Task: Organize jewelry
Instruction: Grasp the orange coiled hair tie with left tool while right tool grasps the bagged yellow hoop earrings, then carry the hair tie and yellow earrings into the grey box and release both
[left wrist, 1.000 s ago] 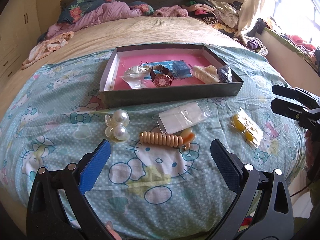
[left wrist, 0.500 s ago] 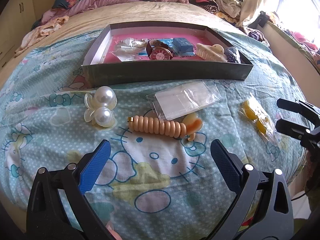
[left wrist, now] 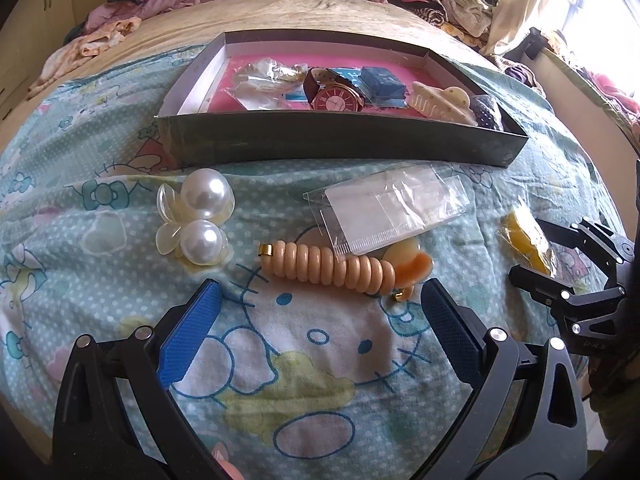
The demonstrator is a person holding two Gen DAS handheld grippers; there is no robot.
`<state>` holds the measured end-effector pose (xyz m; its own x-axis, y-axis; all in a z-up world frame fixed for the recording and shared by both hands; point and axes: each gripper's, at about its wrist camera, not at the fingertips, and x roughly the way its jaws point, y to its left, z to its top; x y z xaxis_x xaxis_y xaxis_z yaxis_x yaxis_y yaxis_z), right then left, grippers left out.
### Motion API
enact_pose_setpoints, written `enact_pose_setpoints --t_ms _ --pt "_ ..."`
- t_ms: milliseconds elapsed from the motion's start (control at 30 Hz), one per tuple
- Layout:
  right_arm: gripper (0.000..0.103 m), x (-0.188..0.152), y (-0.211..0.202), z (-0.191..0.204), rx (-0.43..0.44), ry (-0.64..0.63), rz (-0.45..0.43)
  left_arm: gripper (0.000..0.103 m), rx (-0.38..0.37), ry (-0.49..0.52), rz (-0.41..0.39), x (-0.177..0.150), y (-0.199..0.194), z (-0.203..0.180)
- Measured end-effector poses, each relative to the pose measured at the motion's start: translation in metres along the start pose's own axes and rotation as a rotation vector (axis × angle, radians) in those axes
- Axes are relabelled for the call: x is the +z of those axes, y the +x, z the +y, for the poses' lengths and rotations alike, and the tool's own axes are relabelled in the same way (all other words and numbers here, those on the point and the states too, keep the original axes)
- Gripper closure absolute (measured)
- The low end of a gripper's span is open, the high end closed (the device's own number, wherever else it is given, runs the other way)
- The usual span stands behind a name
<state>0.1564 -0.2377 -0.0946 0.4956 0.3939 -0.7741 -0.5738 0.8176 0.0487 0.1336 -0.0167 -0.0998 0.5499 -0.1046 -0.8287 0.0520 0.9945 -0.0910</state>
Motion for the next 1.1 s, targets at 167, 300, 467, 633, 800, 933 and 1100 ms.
enact_pose_setpoints --t_ms 167,300,467,633,800,933,1100 --pt "0.063 0.002 0.0 0.002 0.076 0.01 -0.021 0.01 0.009 -0.001 -0.01 0.003 0.006 0.0" --pt "0.063 0.005 -0.002 0.004 0.125 0.017 -0.026 0.01 0.024 -0.003 -0.016 0.006 0.009 -0.002" --pt "0.063 0.011 -0.006 0.013 0.159 0.011 -0.03 0.012 0.045 0.003 -0.012 0.006 0.011 -0.005" --pt "0.063 0.017 -0.013 0.019 0.166 0.0 -0.042 0.037 0.022 0.014 -0.03 0.006 0.006 -0.007" --pt "0.063 0.025 -0.024 0.023 0.167 -0.009 -0.063 0.039 -0.025 0.018 -0.027 0.001 -0.002 -0.008" --pt "0.063 0.029 -0.035 0.026 0.165 -0.018 -0.083 0.039 -0.056 0.021 -0.025 -0.007 -0.014 -0.009" --pt "0.063 0.036 -0.048 0.029 0.166 -0.028 -0.113 0.039 -0.067 0.008 -0.049 -0.009 -0.033 -0.005"
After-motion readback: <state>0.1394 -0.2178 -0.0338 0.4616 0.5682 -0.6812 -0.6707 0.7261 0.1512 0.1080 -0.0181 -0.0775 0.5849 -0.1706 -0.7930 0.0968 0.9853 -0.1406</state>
